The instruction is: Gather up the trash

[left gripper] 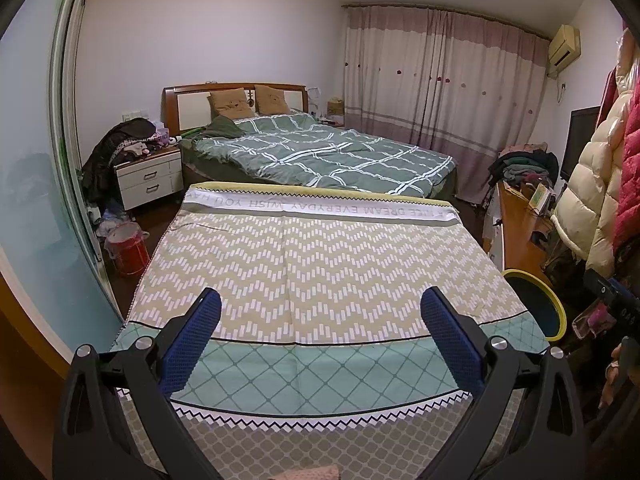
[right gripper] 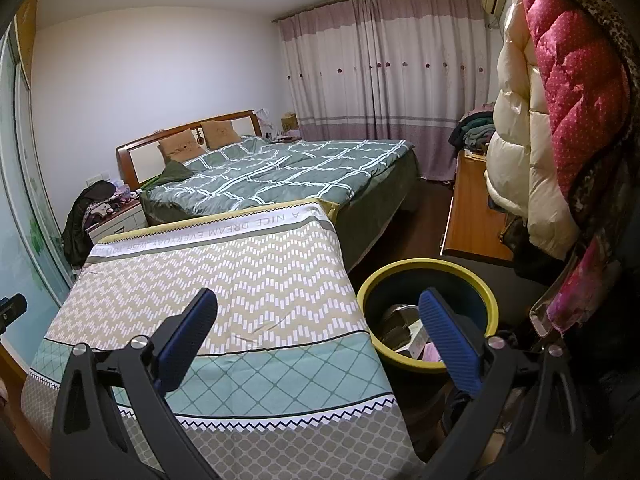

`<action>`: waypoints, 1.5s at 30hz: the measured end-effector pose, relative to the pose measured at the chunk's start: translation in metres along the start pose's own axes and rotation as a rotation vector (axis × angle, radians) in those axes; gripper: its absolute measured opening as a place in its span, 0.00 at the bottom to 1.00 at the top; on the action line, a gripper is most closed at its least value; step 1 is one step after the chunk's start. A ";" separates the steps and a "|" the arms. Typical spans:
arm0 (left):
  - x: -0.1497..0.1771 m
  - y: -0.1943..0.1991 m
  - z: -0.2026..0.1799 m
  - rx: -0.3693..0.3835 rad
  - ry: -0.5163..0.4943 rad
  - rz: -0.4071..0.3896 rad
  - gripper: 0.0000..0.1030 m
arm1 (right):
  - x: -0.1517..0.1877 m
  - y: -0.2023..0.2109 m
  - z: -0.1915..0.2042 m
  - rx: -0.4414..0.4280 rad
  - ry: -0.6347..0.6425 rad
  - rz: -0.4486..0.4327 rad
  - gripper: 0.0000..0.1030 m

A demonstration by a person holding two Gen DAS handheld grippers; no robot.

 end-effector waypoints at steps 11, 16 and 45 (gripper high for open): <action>0.000 -0.004 0.000 -0.006 -0.003 0.010 0.95 | 0.003 -0.001 0.002 -0.002 -0.002 0.004 0.93; 0.002 -0.005 -0.001 -0.009 -0.008 0.016 0.95 | 0.005 -0.002 0.002 -0.003 -0.001 0.006 0.93; -0.004 -0.013 -0.009 0.000 -0.033 0.041 0.95 | 0.010 -0.006 0.007 -0.004 -0.004 0.016 0.93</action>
Point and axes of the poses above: each gripper's, at about its wrist camera, not at the fingertips, and y roughly against the way its jaws point, z to its left, x to its underside, the point moved 4 cm from there along -y, roughly the way its jaws point, and after that the axes turned 3 degrees about -z, right-handed, at the moved point
